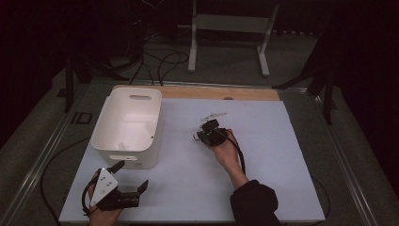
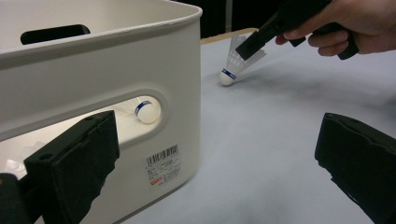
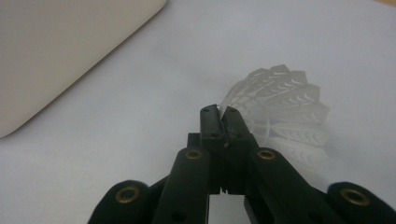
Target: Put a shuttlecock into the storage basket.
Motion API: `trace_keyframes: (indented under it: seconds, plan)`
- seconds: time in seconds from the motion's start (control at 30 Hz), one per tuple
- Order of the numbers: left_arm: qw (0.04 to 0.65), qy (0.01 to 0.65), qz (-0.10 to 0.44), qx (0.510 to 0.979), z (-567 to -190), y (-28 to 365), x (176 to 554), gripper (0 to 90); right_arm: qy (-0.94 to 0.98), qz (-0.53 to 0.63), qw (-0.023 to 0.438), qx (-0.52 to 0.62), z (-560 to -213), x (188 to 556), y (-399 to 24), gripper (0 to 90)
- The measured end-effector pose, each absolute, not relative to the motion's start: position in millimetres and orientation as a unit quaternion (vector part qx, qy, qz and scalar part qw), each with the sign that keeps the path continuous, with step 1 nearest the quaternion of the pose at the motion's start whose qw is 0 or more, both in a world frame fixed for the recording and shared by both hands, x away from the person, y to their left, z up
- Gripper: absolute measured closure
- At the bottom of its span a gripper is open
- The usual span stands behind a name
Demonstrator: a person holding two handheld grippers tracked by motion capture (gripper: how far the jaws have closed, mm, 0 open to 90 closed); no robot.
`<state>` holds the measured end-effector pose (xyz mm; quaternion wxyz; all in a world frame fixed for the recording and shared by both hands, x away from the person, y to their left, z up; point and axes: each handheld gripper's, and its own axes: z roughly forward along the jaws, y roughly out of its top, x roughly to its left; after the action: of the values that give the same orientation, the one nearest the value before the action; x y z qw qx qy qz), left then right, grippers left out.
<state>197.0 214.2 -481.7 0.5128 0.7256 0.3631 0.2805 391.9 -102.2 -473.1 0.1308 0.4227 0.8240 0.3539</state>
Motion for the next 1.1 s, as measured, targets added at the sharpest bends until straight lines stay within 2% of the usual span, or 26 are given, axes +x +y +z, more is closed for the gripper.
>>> trace_keyframes:
  seconds: [1.1]
  plan:
    - [0.512, 0.362, 0.28, 0.727, -481.6, 214.3, 196.9, 0.4, 0.818, 0.369, 0.142, 0.418, -460.8, 380.1, -99.7, 89.1]
